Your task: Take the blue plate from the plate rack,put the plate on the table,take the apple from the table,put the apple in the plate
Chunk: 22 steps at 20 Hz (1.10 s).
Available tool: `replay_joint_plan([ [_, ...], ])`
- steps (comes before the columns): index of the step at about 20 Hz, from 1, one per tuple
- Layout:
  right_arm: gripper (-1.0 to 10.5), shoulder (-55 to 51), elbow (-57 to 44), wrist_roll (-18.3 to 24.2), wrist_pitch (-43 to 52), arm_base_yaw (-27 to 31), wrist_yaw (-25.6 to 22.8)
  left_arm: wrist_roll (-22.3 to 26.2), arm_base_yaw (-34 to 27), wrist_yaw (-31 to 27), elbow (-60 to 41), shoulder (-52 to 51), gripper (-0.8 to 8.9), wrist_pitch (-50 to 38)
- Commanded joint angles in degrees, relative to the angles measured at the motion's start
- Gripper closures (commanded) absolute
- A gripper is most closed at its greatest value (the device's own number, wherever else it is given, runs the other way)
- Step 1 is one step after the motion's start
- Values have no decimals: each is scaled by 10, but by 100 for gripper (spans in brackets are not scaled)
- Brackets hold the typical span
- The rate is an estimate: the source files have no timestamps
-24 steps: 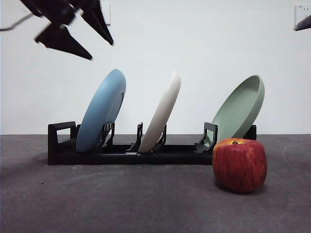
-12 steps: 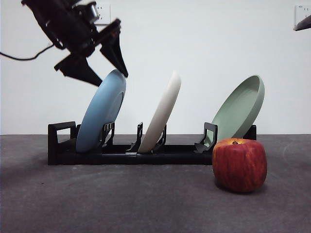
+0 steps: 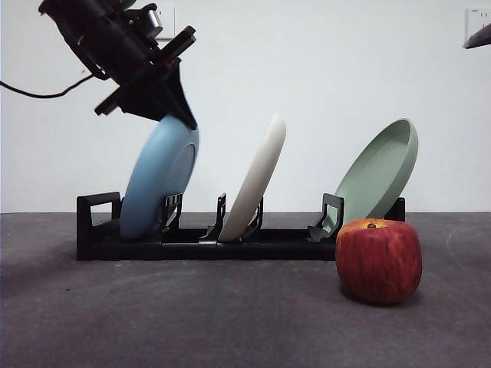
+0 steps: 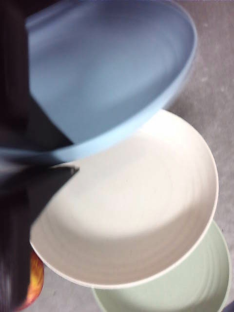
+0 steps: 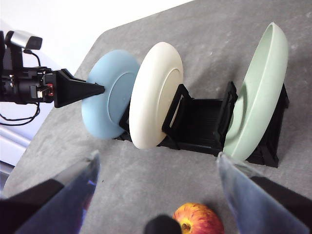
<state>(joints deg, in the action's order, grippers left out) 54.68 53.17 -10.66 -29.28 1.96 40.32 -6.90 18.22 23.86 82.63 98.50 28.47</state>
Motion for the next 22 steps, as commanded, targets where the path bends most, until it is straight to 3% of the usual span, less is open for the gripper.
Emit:
replay_joint_plan([
  [1,537,0,3,7,3,1,-2,11,-2,26,31,0,822,25],
  [8,537,0,3,7,4,1,-2,15,1,52,194,0,822,185],
  [15,537,0,3,6,3,1,-2,98,21,45,346,-15,822,361],
  [17,537,0,3,1,3,1,-2,122,42,14,350,-38,822,389],
  [22,537,0,3,0,3,1,-2,137,146,-153,350,-104,822,440],
])
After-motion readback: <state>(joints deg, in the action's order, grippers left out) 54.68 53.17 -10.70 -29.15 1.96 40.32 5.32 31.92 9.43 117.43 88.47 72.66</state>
